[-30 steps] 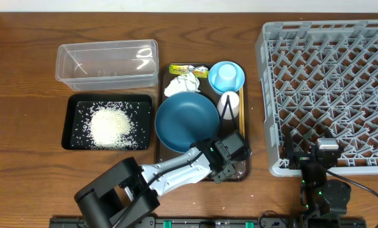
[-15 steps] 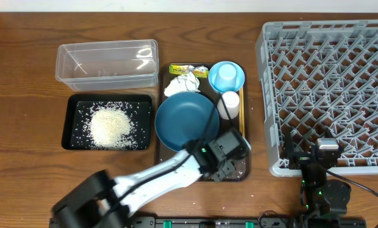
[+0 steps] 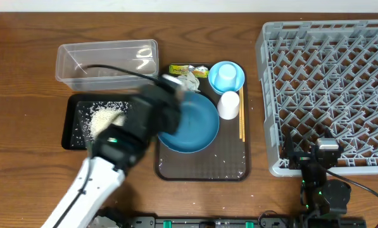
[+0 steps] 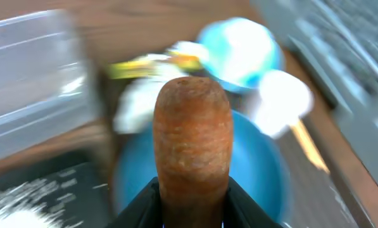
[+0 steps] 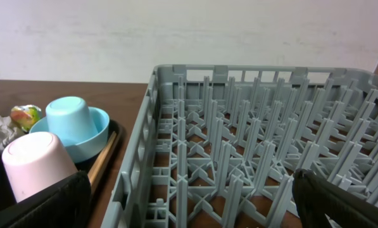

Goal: Sort waste into correct bins and load items into the dishwasher rack
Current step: 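Carry the carrot with the left gripper and drop it on the black tray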

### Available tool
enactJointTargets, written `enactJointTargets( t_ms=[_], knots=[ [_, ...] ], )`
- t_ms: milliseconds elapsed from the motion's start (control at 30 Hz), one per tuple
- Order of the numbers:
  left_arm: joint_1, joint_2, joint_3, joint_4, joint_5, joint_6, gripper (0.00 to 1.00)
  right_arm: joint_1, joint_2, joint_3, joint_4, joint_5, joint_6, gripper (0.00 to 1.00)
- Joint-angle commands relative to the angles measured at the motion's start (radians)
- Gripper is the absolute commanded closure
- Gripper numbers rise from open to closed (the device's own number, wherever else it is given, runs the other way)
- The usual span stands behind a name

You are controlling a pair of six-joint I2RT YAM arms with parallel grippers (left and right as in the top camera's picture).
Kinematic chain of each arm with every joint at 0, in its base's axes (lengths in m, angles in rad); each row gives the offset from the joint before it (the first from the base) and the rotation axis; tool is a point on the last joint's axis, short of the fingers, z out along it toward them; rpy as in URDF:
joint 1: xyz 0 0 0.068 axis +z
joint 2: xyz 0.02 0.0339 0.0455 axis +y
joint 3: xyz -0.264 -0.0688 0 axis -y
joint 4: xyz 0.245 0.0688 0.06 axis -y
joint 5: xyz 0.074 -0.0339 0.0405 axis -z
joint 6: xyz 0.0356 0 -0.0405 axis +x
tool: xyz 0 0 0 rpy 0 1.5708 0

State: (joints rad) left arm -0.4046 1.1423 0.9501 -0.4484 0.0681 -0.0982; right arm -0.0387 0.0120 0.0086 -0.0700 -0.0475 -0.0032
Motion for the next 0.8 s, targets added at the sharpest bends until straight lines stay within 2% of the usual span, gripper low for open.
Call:
enactJointTargets(
  t_ms=[0,233,500,533,767],
  knots=[
    [0.175,0.026,-0.002,-0.006,-0.008,-0.149,0.69,0.000,-0.005,-0.003,-0.002,0.006,0.018,0.01],
    [0.398,0.182,-0.002,0.025,0.005,-0.359,0.69,0.000,-0.005,-0.003,-0.002,0.006,0.018,0.01],
    [0.454,0.346,-0.002,0.039,0.010,-0.573,0.69,0.000,-0.005,-0.003,-0.002,0.006,0.017,0.01],
    [0.454,0.356,-0.002,0.039,0.010,-0.583,0.65,0.000,-0.005,-0.003,-0.002,0.006,0.017,0.01],
    [0.454,0.368,-0.002,0.029,0.010,-0.596,0.65,0.000,-0.005,-0.003,-0.002,0.006,0.018,0.01]
  ],
)
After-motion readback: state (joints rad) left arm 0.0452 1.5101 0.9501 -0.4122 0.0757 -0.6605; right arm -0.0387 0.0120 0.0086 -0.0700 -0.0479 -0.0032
